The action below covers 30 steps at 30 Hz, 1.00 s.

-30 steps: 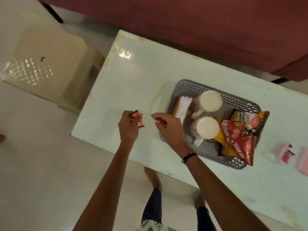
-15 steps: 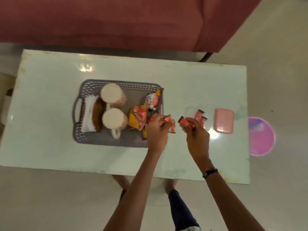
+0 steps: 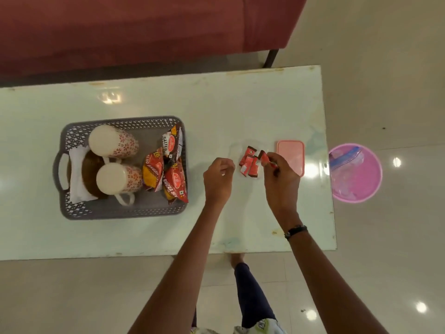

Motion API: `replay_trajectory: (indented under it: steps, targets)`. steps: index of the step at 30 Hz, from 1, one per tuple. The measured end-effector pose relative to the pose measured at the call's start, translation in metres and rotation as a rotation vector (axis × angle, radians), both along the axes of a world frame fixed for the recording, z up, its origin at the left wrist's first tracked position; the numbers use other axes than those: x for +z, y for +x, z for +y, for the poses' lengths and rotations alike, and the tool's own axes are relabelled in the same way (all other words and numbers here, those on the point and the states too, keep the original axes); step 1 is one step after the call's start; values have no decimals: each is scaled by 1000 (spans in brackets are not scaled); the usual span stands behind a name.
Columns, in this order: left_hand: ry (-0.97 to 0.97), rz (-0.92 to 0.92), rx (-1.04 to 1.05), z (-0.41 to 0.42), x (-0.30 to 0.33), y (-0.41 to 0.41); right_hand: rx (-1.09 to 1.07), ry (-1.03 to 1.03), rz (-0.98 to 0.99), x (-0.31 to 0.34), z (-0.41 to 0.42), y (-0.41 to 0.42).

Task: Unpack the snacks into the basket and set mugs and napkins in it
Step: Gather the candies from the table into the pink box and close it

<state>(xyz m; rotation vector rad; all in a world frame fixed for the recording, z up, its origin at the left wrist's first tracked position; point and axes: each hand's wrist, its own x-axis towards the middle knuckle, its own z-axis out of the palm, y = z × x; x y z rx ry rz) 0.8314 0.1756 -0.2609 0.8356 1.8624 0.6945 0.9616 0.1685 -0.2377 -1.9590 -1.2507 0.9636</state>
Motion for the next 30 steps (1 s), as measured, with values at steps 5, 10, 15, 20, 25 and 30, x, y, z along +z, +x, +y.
replay_trajectory:
  steps: [5,10,15,20,25,30]
  targets:
    - [10,2,-4,3,-3,1,17,-25,-61,-13,7,-4]
    - [18,47,-56,13,-6,11,-90,-87,-249,-43,12,33]
    - [-27,77,-42,21,-13,15,-159,-349,-296,-61,30,53]
    - [-62,78,-53,21,-13,14,-196,-451,-140,-59,45,58]
    - [-86,41,-35,18,-17,15,24,-265,-165,-50,42,45]
    - [-107,-17,1,15,-18,18,113,-88,-223,-47,21,2]
